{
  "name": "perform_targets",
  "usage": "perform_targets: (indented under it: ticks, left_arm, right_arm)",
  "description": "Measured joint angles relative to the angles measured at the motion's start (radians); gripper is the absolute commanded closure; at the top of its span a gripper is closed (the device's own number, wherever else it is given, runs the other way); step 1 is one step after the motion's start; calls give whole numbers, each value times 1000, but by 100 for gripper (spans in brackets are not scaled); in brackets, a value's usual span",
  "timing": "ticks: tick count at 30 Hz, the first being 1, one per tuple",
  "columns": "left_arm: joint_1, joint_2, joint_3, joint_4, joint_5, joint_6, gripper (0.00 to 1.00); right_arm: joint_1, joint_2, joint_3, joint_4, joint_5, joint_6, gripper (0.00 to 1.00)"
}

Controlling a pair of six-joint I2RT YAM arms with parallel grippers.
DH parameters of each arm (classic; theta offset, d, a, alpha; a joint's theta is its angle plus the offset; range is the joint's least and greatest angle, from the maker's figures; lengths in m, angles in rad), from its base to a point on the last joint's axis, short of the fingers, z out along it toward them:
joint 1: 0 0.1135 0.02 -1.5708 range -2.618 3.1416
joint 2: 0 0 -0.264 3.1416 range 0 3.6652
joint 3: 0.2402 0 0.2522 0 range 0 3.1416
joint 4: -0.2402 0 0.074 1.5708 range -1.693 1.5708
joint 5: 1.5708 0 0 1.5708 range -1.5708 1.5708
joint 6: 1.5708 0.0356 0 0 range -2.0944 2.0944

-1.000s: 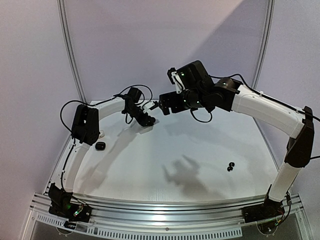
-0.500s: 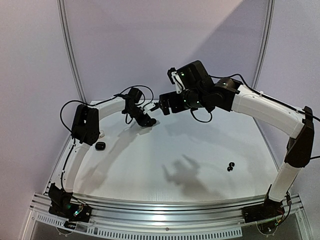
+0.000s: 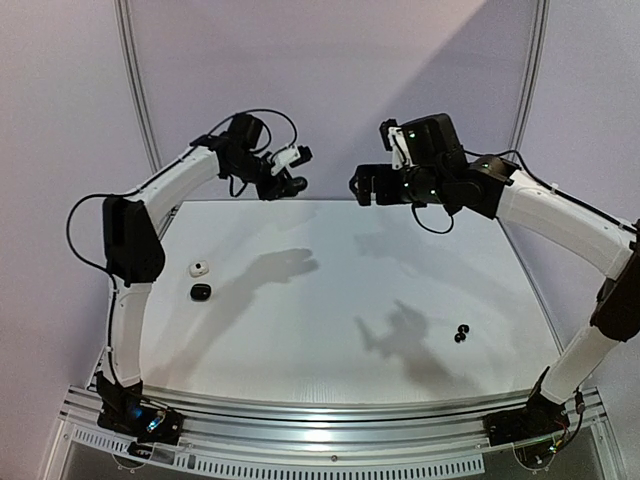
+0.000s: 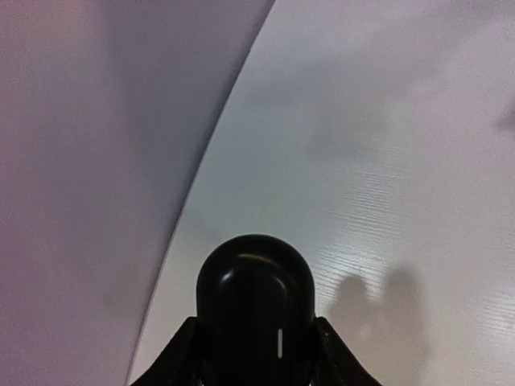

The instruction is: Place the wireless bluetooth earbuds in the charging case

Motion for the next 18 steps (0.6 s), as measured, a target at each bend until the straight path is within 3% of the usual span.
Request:
perform_targets:
  ticks: [5,12,18]
  left_arm:
    - [-3,-226,-62,-10,3,157,89]
    - [-96,-623,-507,148,-4,381,85]
    - [-214,-776,-745,238,-40,520,85]
  right_arm:
    - [-14,-41,8,38,-25,-15,4]
    - [2,-80,8,91,-185,-23,7]
    - [81,-66,28,113,-312,-41,10]
